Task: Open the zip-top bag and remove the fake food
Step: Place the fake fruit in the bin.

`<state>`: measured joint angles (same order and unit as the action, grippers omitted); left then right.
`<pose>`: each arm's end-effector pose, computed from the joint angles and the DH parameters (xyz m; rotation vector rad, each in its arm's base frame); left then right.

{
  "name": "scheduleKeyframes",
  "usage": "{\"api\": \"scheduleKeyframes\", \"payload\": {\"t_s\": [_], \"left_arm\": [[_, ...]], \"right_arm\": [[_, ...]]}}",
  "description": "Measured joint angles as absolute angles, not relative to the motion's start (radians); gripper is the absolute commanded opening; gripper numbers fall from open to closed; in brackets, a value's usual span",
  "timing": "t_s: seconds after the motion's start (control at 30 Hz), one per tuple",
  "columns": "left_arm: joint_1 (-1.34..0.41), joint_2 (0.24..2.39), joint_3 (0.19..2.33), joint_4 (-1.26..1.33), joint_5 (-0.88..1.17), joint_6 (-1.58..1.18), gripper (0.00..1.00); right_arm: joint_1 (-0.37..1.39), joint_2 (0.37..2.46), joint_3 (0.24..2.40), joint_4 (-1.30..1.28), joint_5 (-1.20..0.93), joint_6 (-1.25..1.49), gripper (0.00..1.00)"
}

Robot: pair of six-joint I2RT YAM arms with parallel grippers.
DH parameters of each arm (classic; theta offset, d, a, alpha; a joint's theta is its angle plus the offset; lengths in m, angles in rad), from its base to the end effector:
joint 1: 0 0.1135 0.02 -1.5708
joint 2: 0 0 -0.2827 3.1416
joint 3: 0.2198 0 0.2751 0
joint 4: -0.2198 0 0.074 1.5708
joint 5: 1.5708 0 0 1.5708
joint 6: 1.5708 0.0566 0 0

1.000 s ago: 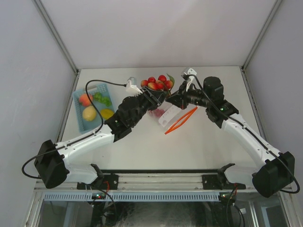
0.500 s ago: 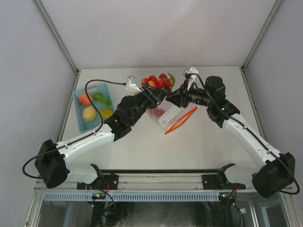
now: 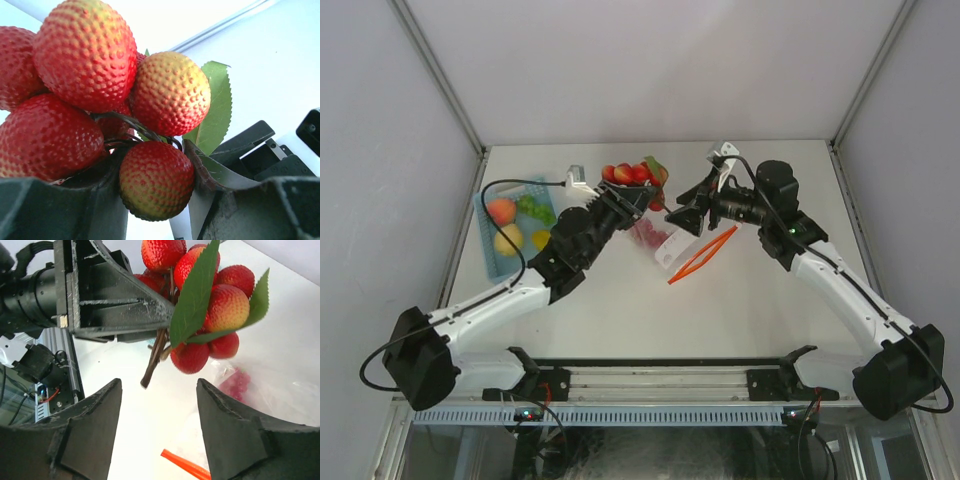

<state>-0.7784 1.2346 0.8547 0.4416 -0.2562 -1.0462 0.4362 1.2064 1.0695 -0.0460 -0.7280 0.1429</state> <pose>0.2428 -0.2193 0.3445 -0.4402 1.5903 -1.2465 0.2630 0.1641 0.3793 -0.8005 1.6420 1.0495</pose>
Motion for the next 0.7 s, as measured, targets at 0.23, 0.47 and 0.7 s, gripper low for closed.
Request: {"api": "scheduleKeyframes", "payload": {"t_s": [0.23, 0.47, 0.7], "left_arm": [[-0.71, 1.134, 0.772, 0.447, -0.257, -1.047, 0.0], [-0.595, 1.015, 0.703, 0.393, -0.236, -1.034, 0.0], [-0.353, 0.928, 0.667, 0.281, -0.119, -1.026, 0.0]], "right_arm": [[0.377, 1.201, 1.069, 0.006, -0.862, 0.182, 0.61], [0.315, 1.184, 1.069, 0.025, -0.987, 0.186, 0.63], [0.27, 1.169, 1.069, -0.075, -1.028, 0.107, 0.65]]}}
